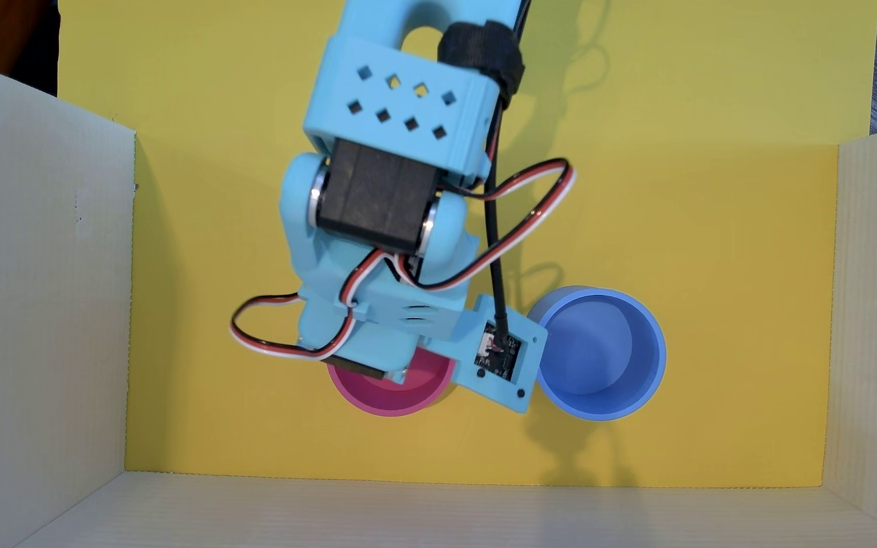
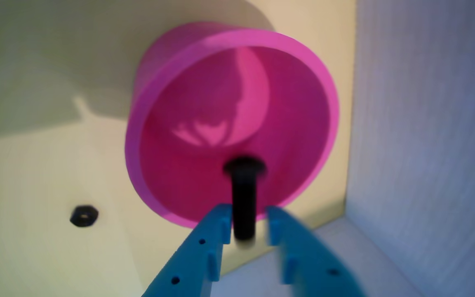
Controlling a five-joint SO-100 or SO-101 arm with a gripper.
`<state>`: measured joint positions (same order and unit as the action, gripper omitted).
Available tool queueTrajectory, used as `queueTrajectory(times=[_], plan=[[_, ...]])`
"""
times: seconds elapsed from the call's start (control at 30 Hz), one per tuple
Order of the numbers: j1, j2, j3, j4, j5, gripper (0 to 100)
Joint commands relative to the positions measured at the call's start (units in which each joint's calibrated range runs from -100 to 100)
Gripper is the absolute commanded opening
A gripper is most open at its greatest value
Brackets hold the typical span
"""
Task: Pick up the bolt and place it in the pink box
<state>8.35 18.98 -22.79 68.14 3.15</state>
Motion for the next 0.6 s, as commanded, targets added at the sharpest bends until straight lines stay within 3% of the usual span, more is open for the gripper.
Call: queueTrajectory(times=[0.0,0.07,0.13,0.27,0.37,0.57], plan=[[-0.18,-0.30,-2.31,0.80,0.68,21],[-0.40,-0.30,-2.31,2.95,0.84,18],[-0.99,-1.05,-2.31,4.41,0.68,0],[-1.51,-6.44,-1.68,8.78,0.78,2],[-2.17,-15.45,9.72,10.67,0.84,2],[-3.12,-42.30,48.26,-6.92,0.78,2]])
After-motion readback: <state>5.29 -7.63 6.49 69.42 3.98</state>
